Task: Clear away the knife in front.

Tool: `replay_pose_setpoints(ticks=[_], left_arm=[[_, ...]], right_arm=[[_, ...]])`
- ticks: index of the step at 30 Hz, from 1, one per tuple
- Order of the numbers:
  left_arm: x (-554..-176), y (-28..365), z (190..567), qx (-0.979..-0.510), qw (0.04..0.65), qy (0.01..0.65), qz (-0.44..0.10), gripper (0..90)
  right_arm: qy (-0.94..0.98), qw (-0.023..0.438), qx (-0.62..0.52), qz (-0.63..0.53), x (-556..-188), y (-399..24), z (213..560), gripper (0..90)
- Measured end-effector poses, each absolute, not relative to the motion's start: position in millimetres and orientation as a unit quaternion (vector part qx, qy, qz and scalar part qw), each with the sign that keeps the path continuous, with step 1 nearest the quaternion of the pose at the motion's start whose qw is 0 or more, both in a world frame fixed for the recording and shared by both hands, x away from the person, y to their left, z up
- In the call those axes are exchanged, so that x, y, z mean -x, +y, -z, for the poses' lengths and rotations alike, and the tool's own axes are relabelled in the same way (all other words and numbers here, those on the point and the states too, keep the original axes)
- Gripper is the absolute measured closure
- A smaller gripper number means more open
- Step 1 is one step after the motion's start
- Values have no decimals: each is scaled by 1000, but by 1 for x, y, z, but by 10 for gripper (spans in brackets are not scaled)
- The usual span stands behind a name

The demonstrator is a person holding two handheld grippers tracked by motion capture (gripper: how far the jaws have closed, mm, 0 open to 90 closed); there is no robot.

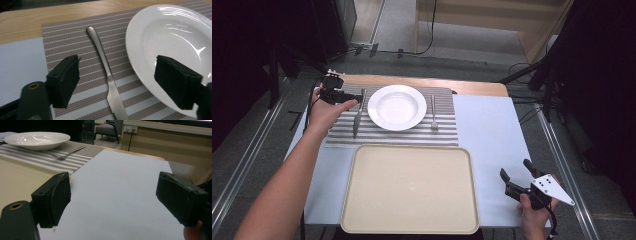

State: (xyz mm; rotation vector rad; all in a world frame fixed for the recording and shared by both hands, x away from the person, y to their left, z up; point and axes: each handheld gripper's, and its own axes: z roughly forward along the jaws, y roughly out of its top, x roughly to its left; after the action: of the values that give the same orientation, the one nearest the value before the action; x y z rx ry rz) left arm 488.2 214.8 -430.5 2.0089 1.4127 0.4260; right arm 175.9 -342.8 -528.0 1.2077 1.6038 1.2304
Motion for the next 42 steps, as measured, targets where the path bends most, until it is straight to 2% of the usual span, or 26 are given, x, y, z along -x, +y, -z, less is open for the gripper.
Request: replay_pose_setpoints(ticks=[5,11,13,14,20,21,25,33,34,42], left_arm=[[-500,209,437,-767,295,551,-143,296],[-513,205,441,-781,260,552,-131,482],[-518,203,443,-785,250,554,-121,501],[-523,201,444,-787,230,561,-113,559],[-535,189,447,-788,187,576,-108,632],[-536,187,449,-790,177,576,-111,671],[-543,185,460,-790,152,585,-101,700],[-548,183,472,-789,142,591,-89,701],[-550,182,475,-789,138,593,-80,723],[-554,174,475,-795,100,593,-84,732]], right_arm=[[629,384,-475,-482,-176,-343,528,138],[630,385,-474,-480,-176,-343,528,138],[629,385,-475,-480,-176,-343,528,138],[630,385,-475,-479,-176,-343,528,139],[630,384,-476,-478,-177,-343,529,139],[630,385,-476,-478,-177,-343,529,139],[630,384,-477,-478,-177,-343,529,139],[629,383,-478,-479,-177,-343,529,139],[629,383,-478,-479,-177,-343,529,139],[629,383,-478,-479,-178,-343,529,139]])
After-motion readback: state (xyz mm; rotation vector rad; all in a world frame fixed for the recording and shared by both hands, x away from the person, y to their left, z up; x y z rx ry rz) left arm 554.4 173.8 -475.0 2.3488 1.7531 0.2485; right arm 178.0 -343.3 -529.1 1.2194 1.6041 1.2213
